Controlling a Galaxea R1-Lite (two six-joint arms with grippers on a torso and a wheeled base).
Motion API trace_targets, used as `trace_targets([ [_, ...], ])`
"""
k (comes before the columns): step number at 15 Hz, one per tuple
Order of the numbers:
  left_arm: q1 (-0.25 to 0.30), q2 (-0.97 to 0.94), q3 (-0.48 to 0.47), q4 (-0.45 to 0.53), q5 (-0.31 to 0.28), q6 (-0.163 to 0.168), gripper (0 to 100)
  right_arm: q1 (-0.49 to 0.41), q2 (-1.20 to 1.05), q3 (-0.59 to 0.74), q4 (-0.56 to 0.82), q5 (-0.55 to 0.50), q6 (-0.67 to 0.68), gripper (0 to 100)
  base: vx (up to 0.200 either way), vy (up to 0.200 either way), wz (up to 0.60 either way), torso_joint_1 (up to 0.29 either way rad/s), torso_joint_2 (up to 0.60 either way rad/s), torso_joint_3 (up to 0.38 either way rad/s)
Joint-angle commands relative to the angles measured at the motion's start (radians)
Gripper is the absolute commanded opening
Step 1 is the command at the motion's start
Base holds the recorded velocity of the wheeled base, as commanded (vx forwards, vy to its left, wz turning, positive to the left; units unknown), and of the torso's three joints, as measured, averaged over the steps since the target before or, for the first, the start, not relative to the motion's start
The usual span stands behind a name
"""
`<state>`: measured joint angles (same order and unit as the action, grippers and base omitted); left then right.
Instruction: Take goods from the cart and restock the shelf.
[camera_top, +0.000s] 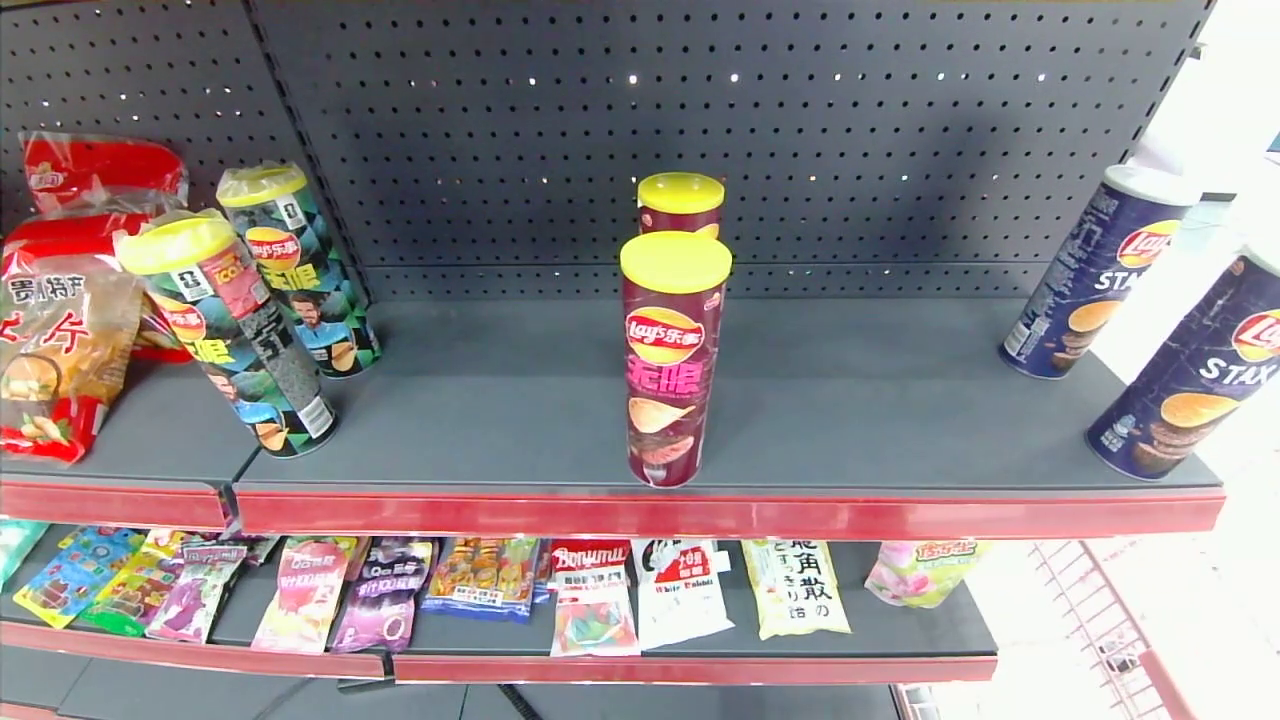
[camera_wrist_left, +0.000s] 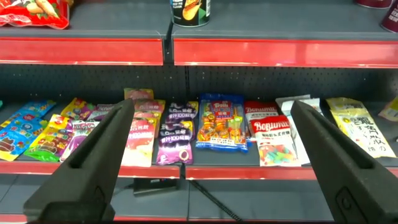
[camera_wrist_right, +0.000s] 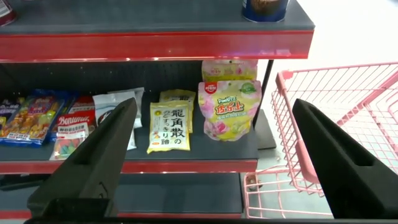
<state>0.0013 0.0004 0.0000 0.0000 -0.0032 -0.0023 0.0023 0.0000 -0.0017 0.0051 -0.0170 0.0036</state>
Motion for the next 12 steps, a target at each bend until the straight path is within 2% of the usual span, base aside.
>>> trace_targets([
  [1, 0.000, 0.000, 0.000, 0.000, 0.000, -0.001, 100, 0.001, 0.000, 0.000, -0.001, 0.000, 0.001, 100, 0.000, 0.000, 0.00, 0.000, 0.00, 0.000],
  [3, 0.000, 0.000, 0.000, 0.000, 0.000, -0.001, 100, -0.001, 0.000, -0.004, -0.005, -0.006, -0.002, 100, 0.000, 0.000, 0.00, 0.000, 0.00, 0.000],
  [4, 0.000, 0.000, 0.000, 0.000, 0.000, -0.001, 100, 0.015, 0.048, -0.139, -0.017, 0.052, 0.015, 100, 0.000, 0.000, 0.00, 0.000, 0.00, 0.000],
  [5, 0.000, 0.000, 0.000, 0.000, 0.000, -0.001, 100, 0.030, 0.261, -0.310, -0.013, 0.091, 0.072, 100, 0.000, 0.000, 0.00, 0.000, 0.00, 0.000],
  [6, 0.000, 0.000, 0.000, 0.000, 0.000, -0.001, 100, 0.036, 0.391, -0.402, -0.010, 0.111, 0.072, 100, 0.000, 0.000, 0.00, 0.000, 0.00, 0.000],
  [8, 0.000, 0.000, 0.000, 0.000, 0.000, -0.001, 100, 0.053, 0.612, -0.462, -0.013, 0.158, 0.039, 100, 0.000, 0.000, 0.00, 0.000, 0.00, 0.000],
  [12, 0.000, 0.000, 0.000, 0.000, 0.000, -0.001, 100, 0.057, 1.014, -0.686, -0.013, 0.161, 0.036, 100, 0.000, 0.000, 0.00, 0.000, 0.00, 0.000],
])
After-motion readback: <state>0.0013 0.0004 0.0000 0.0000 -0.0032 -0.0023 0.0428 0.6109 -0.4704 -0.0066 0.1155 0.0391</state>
